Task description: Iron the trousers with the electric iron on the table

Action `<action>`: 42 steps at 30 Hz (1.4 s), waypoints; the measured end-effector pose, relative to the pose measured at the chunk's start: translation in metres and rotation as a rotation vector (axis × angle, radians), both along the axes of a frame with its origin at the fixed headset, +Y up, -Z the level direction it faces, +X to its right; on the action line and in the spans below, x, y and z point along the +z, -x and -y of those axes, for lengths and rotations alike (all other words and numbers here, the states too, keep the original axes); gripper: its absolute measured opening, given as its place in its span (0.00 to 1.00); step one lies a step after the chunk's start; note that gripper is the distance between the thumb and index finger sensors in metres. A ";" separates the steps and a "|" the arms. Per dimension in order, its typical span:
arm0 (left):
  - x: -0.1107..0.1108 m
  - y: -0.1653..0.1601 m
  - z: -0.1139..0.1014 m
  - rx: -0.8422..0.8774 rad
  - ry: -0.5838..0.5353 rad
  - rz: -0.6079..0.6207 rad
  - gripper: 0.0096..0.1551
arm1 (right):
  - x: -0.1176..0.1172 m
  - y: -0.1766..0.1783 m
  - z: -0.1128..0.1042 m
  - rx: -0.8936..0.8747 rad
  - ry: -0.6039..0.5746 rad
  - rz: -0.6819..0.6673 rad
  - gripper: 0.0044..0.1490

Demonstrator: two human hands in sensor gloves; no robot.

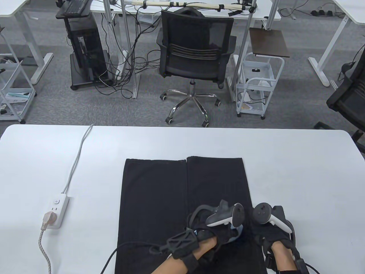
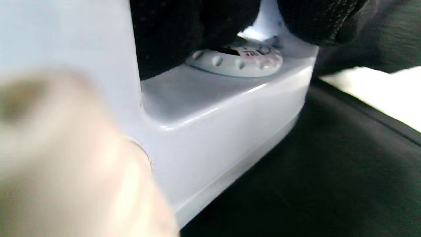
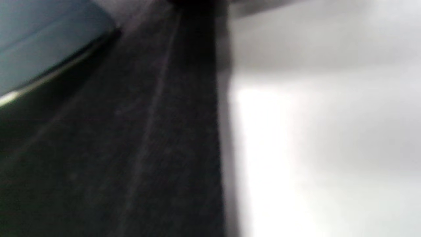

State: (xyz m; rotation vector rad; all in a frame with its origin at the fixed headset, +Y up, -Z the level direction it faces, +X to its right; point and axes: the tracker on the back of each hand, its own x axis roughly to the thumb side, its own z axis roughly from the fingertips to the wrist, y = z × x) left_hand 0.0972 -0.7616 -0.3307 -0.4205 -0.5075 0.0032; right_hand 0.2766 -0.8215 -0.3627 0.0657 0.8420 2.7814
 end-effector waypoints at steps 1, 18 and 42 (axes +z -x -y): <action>0.007 0.000 0.000 0.004 0.002 0.005 0.31 | 0.001 0.000 0.000 -0.001 -0.001 0.000 0.42; 0.017 0.156 -0.101 0.669 -0.139 -0.315 0.32 | 0.009 -0.001 0.000 0.011 0.010 -0.008 0.43; -0.026 0.444 -0.100 1.051 -0.393 -0.899 0.32 | 0.014 0.029 -0.024 0.015 -0.173 -0.066 0.44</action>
